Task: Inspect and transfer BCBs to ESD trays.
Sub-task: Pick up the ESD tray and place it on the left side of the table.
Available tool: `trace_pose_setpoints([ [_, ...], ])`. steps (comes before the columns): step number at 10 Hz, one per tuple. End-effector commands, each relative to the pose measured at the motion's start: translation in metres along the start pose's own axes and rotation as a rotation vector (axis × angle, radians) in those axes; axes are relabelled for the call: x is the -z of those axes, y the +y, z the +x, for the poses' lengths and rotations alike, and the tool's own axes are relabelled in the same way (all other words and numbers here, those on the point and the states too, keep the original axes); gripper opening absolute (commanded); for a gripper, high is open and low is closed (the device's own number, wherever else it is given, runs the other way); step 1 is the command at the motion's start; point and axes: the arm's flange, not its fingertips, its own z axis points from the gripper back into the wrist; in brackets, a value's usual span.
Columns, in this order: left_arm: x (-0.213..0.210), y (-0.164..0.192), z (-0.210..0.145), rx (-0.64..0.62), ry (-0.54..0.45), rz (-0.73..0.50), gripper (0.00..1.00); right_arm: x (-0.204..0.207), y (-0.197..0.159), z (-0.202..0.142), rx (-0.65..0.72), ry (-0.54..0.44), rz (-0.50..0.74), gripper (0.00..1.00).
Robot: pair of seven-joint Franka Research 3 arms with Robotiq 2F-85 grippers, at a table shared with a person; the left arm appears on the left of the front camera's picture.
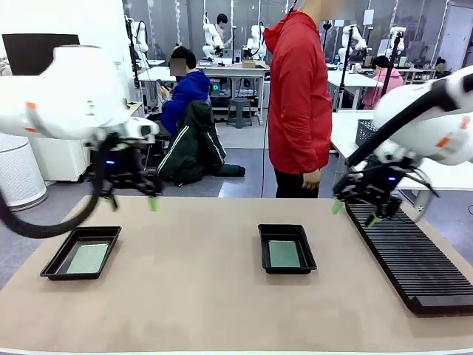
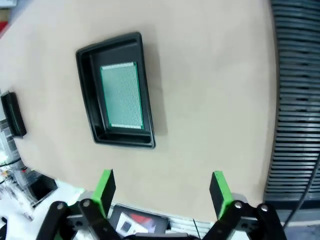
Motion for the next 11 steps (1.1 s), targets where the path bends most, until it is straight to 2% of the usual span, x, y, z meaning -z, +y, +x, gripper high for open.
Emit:
trace_pose_setpoints([
  [1,0.021,-0.069,0.022,-0.027,0.01,-0.039,1.0,-0.015,-0.045,-0.007,-0.017,0.021,0.102,1.0],
  [3,0.044,-0.154,0.036,-0.003,0.004,-0.052,1.0,-0.024,-0.084,-0.003,-0.04,0.042,0.141,1.0],
  [5,0.068,-0.224,0.05,-0.037,-0.005,-0.043,1.0,-0.028,-0.116,0.002,-0.055,0.057,0.172,1.0],
  [6,0.081,-0.248,0.057,-0.021,-0.01,-0.035,1.0,-0.031,-0.094,-0.006,-0.027,0.027,0.128,1.0],
  [8,0.11,-0.279,0.078,-0.03,-0.006,0.001,1.0,-0.031,-0.094,-0.006,-0.027,0.027,0.128,1.0],
  [11,0.146,-0.306,0.09,-0.032,-0.009,0.053,1.0,-0.031,-0.094,-0.006,-0.027,0.027,0.128,1.0],
])
